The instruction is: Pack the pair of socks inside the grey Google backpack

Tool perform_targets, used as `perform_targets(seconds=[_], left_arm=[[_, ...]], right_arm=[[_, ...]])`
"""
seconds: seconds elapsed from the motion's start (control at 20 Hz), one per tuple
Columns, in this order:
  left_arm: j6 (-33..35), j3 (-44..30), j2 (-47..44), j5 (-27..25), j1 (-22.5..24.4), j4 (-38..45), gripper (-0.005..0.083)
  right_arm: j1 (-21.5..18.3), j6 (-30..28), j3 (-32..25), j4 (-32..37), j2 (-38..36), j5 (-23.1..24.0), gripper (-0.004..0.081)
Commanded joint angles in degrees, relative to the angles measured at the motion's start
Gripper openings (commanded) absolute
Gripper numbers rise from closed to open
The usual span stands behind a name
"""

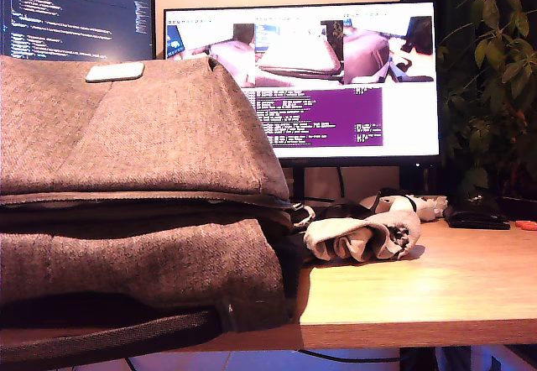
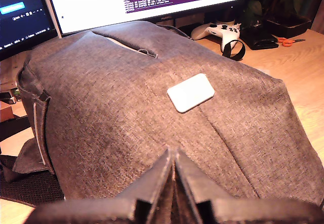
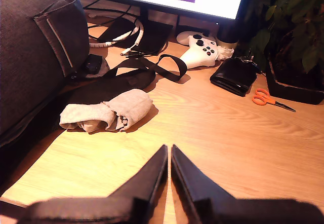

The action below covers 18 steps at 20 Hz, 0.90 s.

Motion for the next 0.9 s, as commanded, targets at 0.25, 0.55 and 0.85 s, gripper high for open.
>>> perform_targets(seconds=[0.25, 0.55, 0.85], left_arm=[[-0.1, -0.2, -0.1, 1.5, -0.2, -7.5, -0.0019], [0.1, -0.2, 0.0, 1.6, -0.2, -0.9, -0.0019], [8.2, 1.5, 1.0, 12.3, -3.3, -2.5, -0.0019]], right_arm=[[0.3, 0.1, -0.6, -5.4, -0.1, -0.5, -0.0012], [0.3, -0.3, -0.6, -0.1, 1.5, -9.0, -0.0013], [6.3, -15.6, -0.6, 5.3, 10.4, -20.0, -0.0013]])
